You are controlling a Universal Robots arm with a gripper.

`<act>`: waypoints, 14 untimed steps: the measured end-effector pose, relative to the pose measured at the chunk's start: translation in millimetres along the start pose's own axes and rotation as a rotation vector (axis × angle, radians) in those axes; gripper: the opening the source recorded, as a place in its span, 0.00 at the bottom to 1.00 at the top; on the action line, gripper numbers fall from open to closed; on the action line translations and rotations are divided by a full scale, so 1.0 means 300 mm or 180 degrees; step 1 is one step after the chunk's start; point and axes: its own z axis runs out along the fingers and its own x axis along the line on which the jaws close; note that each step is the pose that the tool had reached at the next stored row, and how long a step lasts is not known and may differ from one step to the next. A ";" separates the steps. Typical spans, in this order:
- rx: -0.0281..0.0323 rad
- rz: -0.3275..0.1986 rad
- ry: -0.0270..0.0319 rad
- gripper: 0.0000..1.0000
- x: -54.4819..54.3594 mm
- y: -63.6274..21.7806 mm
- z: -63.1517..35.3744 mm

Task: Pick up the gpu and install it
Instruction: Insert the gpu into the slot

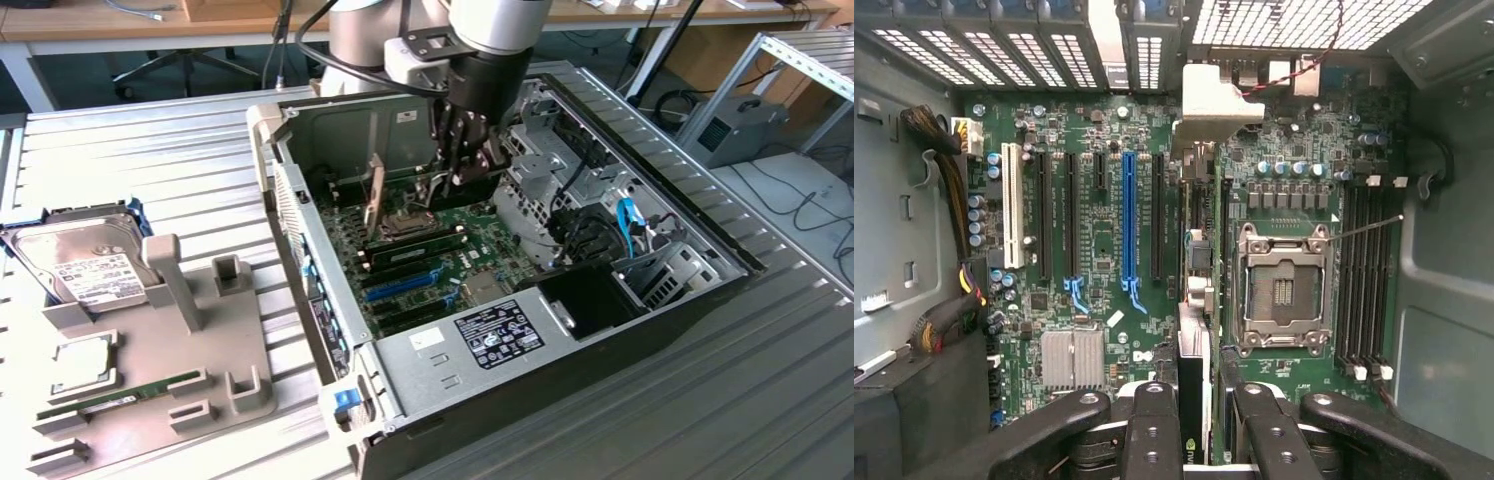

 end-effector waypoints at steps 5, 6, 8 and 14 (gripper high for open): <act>0.0000 0.0000 0.0000 0.26 0.002 0.003 0.003; 0.0000 0.0000 0.0000 0.26 0.002 0.003 0.003; 0.0000 0.0000 0.0000 0.26 0.003 0.004 0.004; 0.0000 0.0000 0.0000 0.26 0.005 0.006 0.007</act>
